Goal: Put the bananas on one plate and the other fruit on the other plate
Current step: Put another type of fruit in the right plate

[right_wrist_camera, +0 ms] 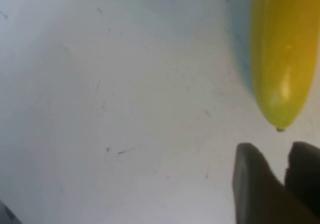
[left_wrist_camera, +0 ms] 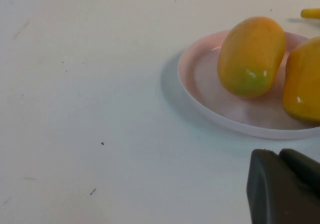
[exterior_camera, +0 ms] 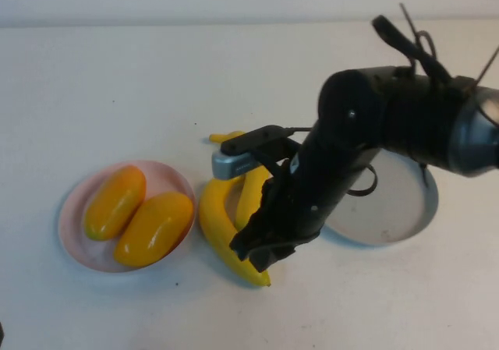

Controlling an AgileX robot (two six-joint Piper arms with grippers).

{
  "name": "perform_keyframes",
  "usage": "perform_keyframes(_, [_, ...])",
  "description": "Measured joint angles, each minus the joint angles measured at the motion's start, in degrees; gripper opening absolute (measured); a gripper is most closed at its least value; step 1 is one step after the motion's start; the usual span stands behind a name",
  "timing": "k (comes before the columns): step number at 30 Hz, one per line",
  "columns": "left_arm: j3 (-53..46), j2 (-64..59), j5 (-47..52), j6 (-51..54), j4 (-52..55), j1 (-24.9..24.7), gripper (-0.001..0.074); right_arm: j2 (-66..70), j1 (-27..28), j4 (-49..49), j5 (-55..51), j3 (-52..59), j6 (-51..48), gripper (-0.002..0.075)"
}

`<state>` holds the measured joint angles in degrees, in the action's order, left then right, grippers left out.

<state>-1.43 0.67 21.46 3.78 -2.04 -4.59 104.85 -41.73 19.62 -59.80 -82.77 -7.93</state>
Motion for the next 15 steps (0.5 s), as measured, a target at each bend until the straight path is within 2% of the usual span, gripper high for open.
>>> perform_keyframes(7, [0.0, 0.0, 0.0, 0.0, 0.0, 0.0, -0.0004, 8.69, -0.39, -0.6, -6.98, -11.42, 0.26, 0.0365])
perform_keyframes(15, [0.0, 0.0, 0.0, 0.0, 0.0, 0.0, -0.0004, 15.31, -0.61, -1.65, -8.27, -20.45, 2.79, 0.0437])
